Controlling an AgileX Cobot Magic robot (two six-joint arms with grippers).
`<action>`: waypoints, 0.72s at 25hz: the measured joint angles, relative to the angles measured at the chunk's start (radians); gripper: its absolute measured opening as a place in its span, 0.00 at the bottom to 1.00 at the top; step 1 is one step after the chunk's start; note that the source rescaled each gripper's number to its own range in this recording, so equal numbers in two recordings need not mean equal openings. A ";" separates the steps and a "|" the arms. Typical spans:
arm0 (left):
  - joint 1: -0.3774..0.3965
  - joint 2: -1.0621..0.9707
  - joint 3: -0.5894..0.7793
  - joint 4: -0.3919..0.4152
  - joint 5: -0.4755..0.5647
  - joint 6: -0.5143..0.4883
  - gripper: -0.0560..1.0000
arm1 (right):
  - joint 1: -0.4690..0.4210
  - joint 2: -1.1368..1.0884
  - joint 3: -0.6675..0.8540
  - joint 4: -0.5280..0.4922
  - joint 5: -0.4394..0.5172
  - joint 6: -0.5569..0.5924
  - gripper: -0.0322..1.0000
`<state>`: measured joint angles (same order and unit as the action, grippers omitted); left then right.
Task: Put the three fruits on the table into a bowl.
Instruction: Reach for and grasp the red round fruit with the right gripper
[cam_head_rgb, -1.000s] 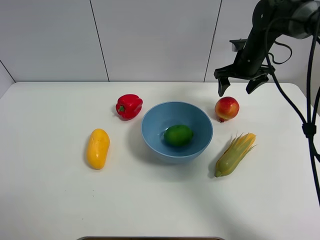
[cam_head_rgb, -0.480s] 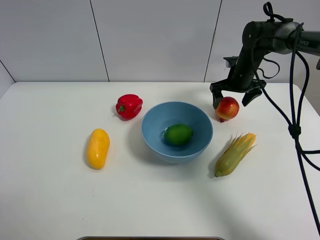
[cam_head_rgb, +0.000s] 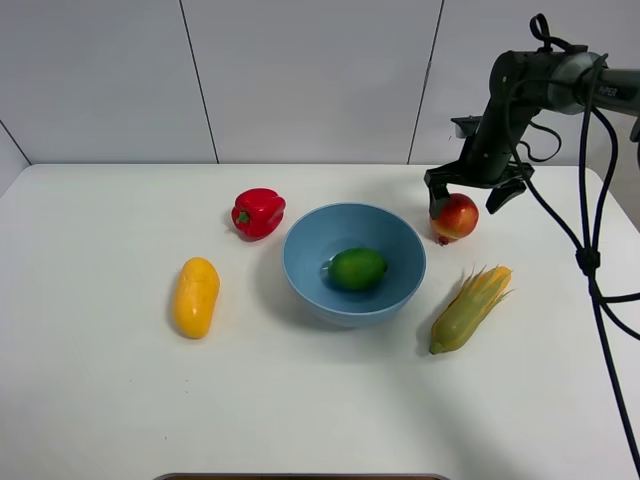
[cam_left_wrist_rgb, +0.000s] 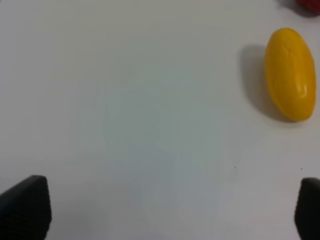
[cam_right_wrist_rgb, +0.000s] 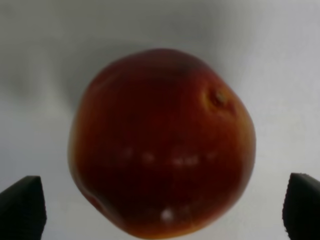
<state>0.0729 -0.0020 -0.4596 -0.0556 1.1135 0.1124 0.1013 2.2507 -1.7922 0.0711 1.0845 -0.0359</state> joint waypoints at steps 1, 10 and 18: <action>0.000 0.000 0.000 0.000 0.000 0.000 1.00 | 0.000 -0.002 0.000 0.003 -0.004 -0.005 1.00; 0.000 0.000 0.000 0.000 0.000 0.000 1.00 | 0.000 0.038 -0.001 0.014 -0.049 -0.014 1.00; 0.000 0.000 0.000 0.000 0.000 0.000 1.00 | 0.000 0.081 -0.001 0.057 -0.077 -0.039 1.00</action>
<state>0.0729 -0.0020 -0.4596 -0.0556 1.1135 0.1124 0.1013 2.3321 -1.7933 0.1283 1.0072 -0.0747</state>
